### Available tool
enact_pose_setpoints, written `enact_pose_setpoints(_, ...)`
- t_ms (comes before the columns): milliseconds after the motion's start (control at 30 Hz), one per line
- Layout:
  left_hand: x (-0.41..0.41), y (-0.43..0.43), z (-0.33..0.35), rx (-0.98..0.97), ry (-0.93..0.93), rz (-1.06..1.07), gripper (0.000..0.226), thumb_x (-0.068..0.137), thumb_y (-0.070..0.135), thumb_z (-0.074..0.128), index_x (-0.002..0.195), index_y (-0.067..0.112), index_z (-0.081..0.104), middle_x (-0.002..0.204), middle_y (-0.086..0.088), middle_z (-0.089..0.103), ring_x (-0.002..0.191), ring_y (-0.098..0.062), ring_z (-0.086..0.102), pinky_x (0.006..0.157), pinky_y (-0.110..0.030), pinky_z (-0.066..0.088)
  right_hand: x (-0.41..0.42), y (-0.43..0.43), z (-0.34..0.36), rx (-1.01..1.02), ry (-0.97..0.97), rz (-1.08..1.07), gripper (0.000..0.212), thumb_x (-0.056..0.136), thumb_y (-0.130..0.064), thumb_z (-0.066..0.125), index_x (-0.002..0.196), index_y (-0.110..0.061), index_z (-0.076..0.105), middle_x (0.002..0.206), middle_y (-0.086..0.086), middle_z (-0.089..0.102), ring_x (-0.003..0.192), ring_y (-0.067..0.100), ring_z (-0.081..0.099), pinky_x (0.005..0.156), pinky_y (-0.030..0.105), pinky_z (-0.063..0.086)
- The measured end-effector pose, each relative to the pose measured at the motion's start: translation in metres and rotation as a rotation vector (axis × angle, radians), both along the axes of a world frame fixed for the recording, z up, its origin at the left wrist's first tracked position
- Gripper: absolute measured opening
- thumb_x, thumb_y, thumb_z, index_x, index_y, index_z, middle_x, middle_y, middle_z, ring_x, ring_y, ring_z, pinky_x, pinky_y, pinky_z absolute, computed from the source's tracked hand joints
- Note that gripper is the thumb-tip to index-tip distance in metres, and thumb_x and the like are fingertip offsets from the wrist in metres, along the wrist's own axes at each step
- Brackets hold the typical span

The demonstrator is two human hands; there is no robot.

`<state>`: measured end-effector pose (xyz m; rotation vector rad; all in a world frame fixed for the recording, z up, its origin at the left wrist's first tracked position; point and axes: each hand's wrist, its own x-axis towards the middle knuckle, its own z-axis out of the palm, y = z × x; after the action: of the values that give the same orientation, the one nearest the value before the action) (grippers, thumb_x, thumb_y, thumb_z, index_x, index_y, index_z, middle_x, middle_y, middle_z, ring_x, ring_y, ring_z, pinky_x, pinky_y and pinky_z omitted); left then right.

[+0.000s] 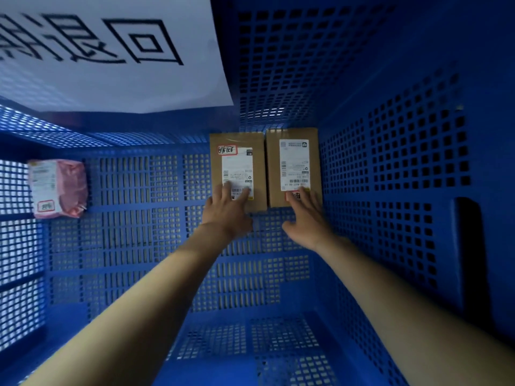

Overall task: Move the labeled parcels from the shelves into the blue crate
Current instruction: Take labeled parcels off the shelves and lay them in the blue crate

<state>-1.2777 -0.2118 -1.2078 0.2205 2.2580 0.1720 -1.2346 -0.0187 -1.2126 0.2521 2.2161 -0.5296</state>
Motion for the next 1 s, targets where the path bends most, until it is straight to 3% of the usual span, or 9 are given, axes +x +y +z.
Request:
enact_pose_setpoints(200, 0.026, 0.005, 0.081, 0.076, -0.018, 0.062, 0.074, 0.098, 0.037, 0.043, 0.158, 0.03, 0.001, 0.166, -0.008, -0.008, 0.152, -0.028, -0.014, 0.122, -0.047, 0.003, 0.024, -0.029, 0.08, 0.022, 0.065, 0.018, 0.077, 0.096, -0.035, 0.046, 0.155, -0.027, -0.002, 0.163, 0.001, -0.016, 0.149, 0.024, -0.015, 0.12, 0.05, 0.005)
enact_pose_setpoints(333, 0.041, -0.004, 0.164, 0.125, 0.06, 0.02, 0.078, 0.097, 0.035, 0.047, 0.158, 0.023, 0.001, 0.166, -0.011, -0.006, 0.153, -0.028, -0.008, 0.123, -0.045, 0.005, 0.032, -0.047, 0.158, -0.052, 0.07, -0.007, 0.078, 0.096, -0.038, 0.048, 0.155, -0.028, -0.001, 0.163, -0.001, -0.016, 0.149, 0.024, -0.016, 0.121, 0.05, 0.003)
enact_pose_setpoints(800, 0.068, -0.013, 0.512, 0.229, 0.345, 0.052, 0.08, 0.091, 0.028, 0.051, 0.158, 0.023, 0.009, 0.166, -0.005, 0.005, 0.153, -0.026, 0.0, 0.121, -0.045, 0.011, 0.059, -0.065, 0.518, -0.048, 0.248, -0.017, 0.073, 0.097, -0.044, 0.043, 0.155, -0.027, 0.002, 0.164, 0.003, -0.009, 0.15, 0.025, -0.011, 0.121, 0.047, 0.003)
enact_pose_setpoints(1000, 0.101, 0.006, 0.66, 0.431, 0.431, 0.072, 0.074, 0.095, 0.028, 0.05, 0.158, 0.022, 0.011, 0.166, -0.003, 0.008, 0.153, -0.024, 0.001, 0.123, -0.039, 0.011, 0.117, -0.057, 0.674, -0.028, 0.393, -0.075, 0.071, 0.098, -0.043, 0.042, 0.156, -0.027, 0.004, 0.164, 0.002, -0.008, 0.15, 0.025, -0.012, 0.121, 0.047, 0.002)
